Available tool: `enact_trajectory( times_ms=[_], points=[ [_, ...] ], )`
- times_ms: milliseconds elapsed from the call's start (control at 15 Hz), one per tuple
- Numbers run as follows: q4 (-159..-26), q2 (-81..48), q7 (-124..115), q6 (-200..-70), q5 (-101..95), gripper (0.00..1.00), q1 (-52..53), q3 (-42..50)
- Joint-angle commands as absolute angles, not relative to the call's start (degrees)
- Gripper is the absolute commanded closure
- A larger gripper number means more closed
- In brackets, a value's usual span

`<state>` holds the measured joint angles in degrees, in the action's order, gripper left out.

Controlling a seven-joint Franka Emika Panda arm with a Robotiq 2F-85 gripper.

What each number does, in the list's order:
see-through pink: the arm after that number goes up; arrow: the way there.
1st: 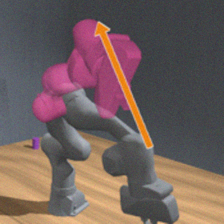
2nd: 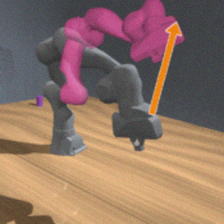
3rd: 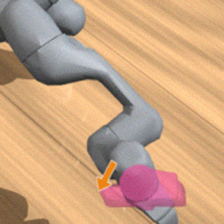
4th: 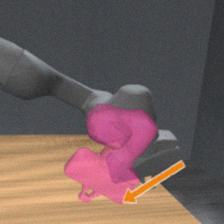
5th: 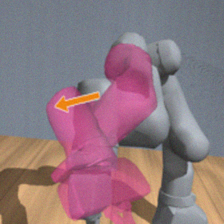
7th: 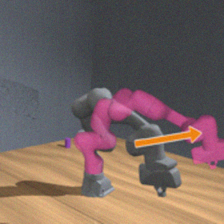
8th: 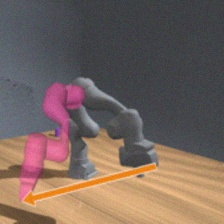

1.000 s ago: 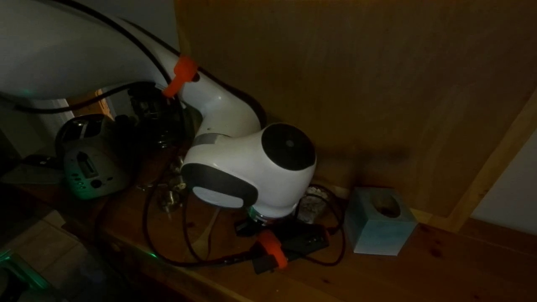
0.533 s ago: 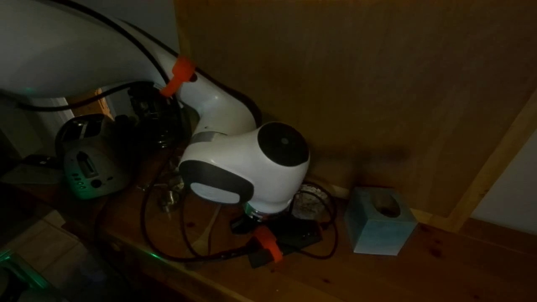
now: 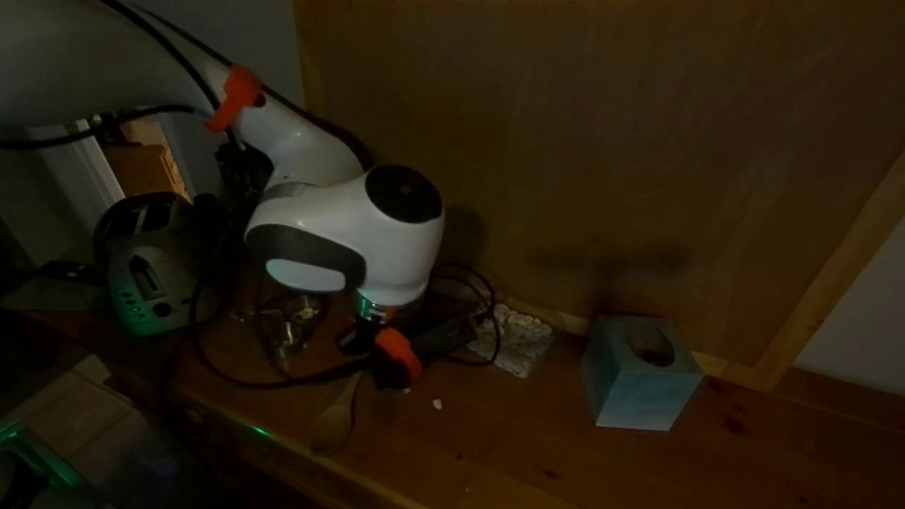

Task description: Put the orange objects on the silver spoon then use the spoon to place the objects in the small measuring cup.

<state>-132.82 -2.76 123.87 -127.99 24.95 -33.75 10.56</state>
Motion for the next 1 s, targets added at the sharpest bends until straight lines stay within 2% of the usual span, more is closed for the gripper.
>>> enact_trajectory(
  times_ms=[0,67,933],
  points=[
    [-138.7,2.9,127.0,-129.0,24.7,0.95,-27.7,13.3],
    [-135.2,-0.5,124.8,-127.9,24.9,0.92,-27.2,15.0],
    [-141.4,4.3,125.5,-128.2,24.5,0.95,-20.9,15.3]
  ],
)
